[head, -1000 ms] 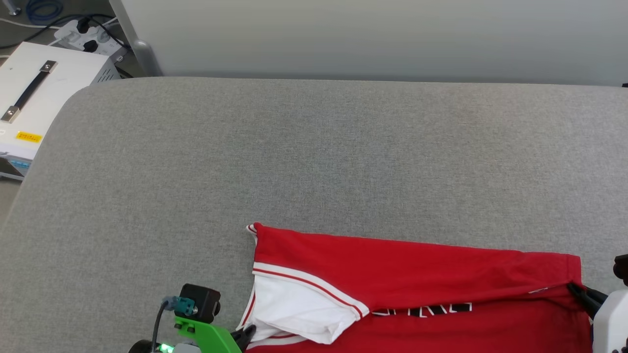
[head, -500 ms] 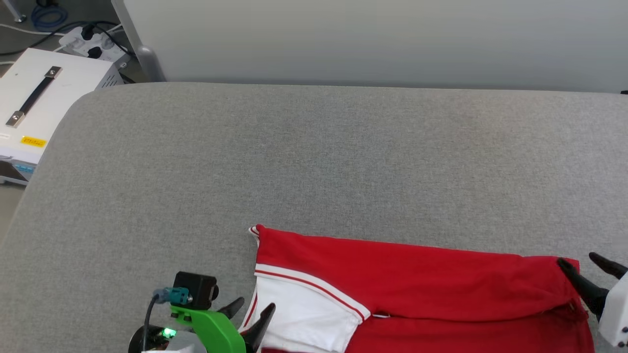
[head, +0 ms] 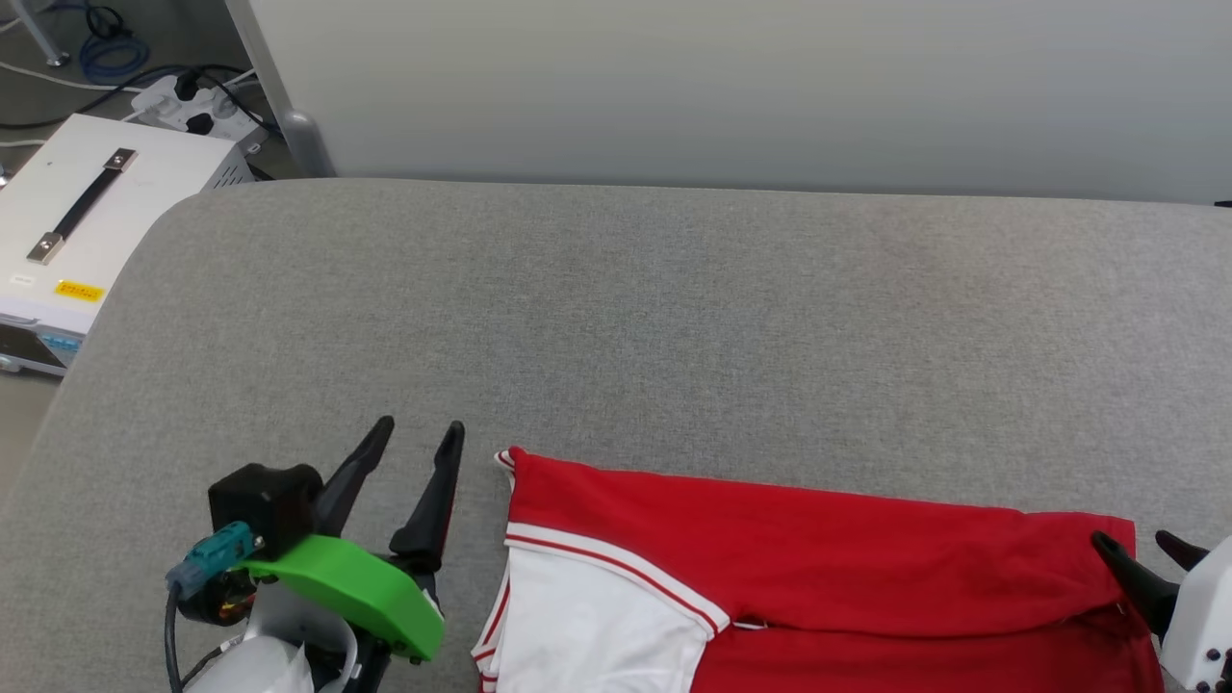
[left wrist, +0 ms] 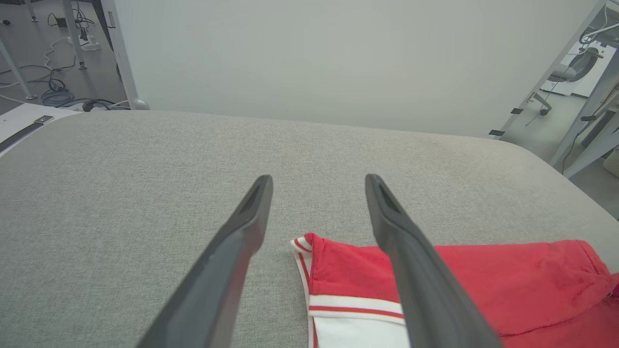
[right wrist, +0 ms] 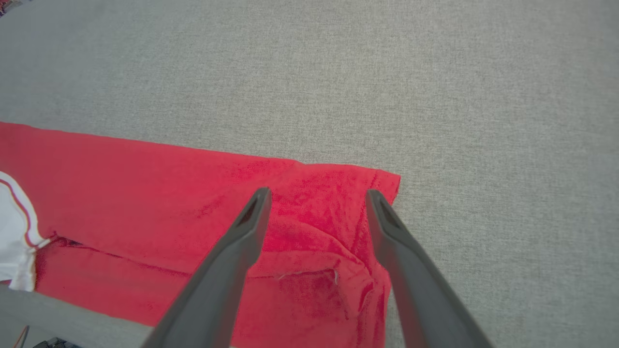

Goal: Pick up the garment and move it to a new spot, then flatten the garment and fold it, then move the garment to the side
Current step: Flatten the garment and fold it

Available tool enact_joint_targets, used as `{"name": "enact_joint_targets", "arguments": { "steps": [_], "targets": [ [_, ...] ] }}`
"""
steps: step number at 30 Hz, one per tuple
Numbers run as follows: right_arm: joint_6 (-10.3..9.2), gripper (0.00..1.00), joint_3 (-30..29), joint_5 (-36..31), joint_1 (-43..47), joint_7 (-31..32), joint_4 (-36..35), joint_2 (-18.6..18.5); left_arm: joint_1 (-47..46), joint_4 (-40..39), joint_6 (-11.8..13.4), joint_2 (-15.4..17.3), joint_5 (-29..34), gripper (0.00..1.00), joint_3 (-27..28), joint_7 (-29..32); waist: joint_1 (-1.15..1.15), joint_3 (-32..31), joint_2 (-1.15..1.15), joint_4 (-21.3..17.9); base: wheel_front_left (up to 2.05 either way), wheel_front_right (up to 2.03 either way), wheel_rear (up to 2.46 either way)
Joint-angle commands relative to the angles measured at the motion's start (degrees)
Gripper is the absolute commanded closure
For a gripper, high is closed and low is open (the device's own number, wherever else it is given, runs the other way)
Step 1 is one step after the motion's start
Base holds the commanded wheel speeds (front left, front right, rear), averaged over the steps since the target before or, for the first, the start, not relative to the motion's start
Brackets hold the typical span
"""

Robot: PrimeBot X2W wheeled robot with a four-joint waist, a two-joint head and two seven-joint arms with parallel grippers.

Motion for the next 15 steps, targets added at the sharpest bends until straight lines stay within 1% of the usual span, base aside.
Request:
{"name": "enact_joint_targets", "arguments": {
  "steps": [1, 3, 6, 10, 12, 15],
  "targets": [
    [-0.04, 0.0, -1.7, -1.87, 0.92, 1.08, 0.04, 1.16, 0.66, 1.24, -0.02, -0.83, 0.96, 0.0, 0.78, -2.46, 0.0, 0.43, 0.0, 0.19, 0.0, 0.0, 0.0],
    [-0.04, 0.0, -4.06, -3.88, 1.38, 2.48, 0.58, 3.2, 1.27, 2.84, -0.02, -1.66, 1.8, 0.0, 1.84, -4.88, 0.0, 0.89, 0.0, 0.31, 0.0, 0.0, 0.0],
    [-0.04, 0.0, -7.18, -6.72, 1.62, 4.12, 1.75, 5.91, 1.93, 4.6, -0.6, -3.29, 3.39, 0.0, 3.89, -6.56, 0.0, 1.52, 0.0, 0.56, 0.0, 0.0, 0.0],
    [-0.04, 0.0, -10.14, -9.56, 1.53, 5.86, 3.6, 9.03, 3.04, 6.8, -2.47, -5.17, 5.94, 0.0, 6.76, -6.97, 0.0, 2.23, 0.0, 0.8, 0.0, 0.0, 0.0],
    [-0.04, 0.0, -11.63, -10.74, 1.43, 6.66, 4.86, 10.38, 3.43, 7.42, -3.8, -6.35, 7.49, 0.0, 8.57, -7.0, 0.0, 2.64, 0.0, 1.0, 0.0, 0.0, 0.0],
    [-0.04, 0.0, -13.21, -11.89, 1.51, 7.47, 6.56, 11.63, 3.91, 7.97, -5.55, -7.89, 9.01, 0.0, 10.59, -7.01, 0.0, 3.14, 0.0, 1.33, 0.0, 0.0, 0.0]
  ]
}}
